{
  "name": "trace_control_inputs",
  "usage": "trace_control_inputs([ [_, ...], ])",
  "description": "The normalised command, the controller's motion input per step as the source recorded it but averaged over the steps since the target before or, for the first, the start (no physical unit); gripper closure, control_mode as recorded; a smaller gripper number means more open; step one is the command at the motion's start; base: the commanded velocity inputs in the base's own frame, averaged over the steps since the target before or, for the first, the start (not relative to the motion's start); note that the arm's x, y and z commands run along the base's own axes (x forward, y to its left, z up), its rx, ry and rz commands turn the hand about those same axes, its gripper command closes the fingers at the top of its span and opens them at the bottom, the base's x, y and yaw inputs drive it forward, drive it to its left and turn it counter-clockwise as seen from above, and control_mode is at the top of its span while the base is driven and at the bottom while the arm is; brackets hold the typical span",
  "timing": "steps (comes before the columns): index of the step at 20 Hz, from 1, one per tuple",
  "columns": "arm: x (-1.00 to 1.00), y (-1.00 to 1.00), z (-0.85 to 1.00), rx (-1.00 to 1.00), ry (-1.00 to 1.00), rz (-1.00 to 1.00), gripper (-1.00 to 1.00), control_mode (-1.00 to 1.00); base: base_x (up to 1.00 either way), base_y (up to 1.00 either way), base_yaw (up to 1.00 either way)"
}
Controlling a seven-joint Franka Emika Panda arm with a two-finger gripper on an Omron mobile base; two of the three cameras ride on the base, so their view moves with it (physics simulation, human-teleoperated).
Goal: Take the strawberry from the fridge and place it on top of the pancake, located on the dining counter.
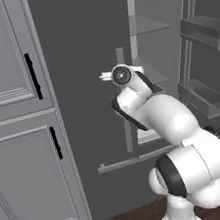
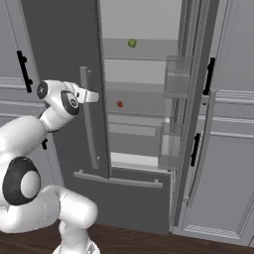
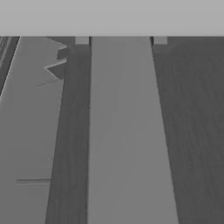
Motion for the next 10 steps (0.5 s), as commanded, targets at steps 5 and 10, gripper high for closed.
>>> trace_control_inputs([
  [5,-0.56,0.34,0.00,0.00,0.00,-0.26,1.00,-1.00,0.00,0.00,0.00],
  [10,-0.44,0.34,0.00,0.00,0.00,-0.15,1.00,-1.00,0.00,0.00,0.00],
])
